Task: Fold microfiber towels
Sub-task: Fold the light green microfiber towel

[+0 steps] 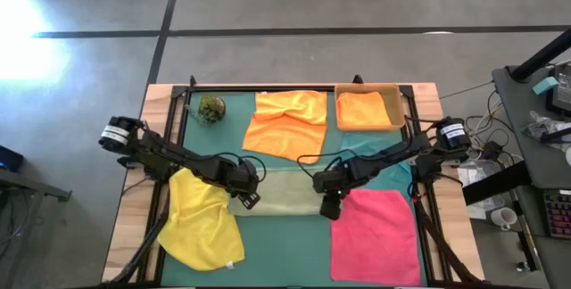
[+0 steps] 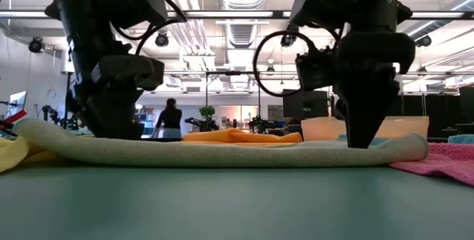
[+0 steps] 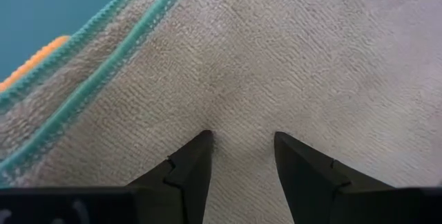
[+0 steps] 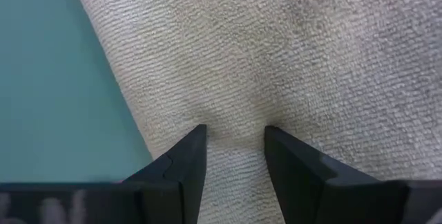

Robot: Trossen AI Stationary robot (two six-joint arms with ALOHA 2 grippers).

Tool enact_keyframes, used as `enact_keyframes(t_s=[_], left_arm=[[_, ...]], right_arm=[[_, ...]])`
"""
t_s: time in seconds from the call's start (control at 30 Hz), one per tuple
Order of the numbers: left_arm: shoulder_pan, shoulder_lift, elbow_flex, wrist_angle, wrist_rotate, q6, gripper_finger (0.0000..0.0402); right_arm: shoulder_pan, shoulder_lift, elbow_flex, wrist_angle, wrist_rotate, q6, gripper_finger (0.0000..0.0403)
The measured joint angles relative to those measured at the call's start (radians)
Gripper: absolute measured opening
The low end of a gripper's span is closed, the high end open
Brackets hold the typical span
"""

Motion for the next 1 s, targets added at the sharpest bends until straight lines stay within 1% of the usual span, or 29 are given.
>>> enact_keyframes(t_s=[0.07,0.2,0.3,0.43,0.53,0.63,0.7,0.87,1.0], left_arm=[[0.000,-0.001,-0.009,0.018,0.004,0.000,0.0143],[0.000,-0.002,-0.012,0.026,0.022,0.000,0.0143],[-0.001,-0.001,-0.012,0.046,0.062,0.000,0.0143],[0.000,-0.001,-0.012,0.052,0.111,-0.002,0.0143],[-0.004,0.001,-0.009,0.065,0.181,-0.031,0.0143],[-0.007,0.004,-0.012,0.118,0.253,-0.036,0.0143],[-0.015,0.004,-0.012,0.174,0.290,-0.033,0.0143],[-0.025,0.004,-0.011,0.334,0.302,-0.027,0.0143],[-0.026,0.004,-0.001,0.348,0.299,-0.004,0.0143]], right_arm=[[-0.008,0.000,0.008,-0.001,0.014,0.007,0.0139],[-0.039,0.004,0.033,-0.036,0.110,0.017,0.0139],[-0.070,0.005,0.041,-0.046,0.144,0.025,0.0139],[-0.107,0.005,0.042,-0.072,0.143,0.055,0.0139],[-0.114,0.004,0.044,-0.113,0.143,0.062,0.0139],[-0.114,0.001,0.044,-0.118,0.142,0.035,0.0139],[-0.111,-0.006,0.046,-0.130,0.123,-0.005,0.0139],[-0.095,-0.063,0.078,-0.177,0.065,-0.030,0.0139],[-0.055,-0.132,0.089,-0.219,0.064,-0.012,0.0139]])
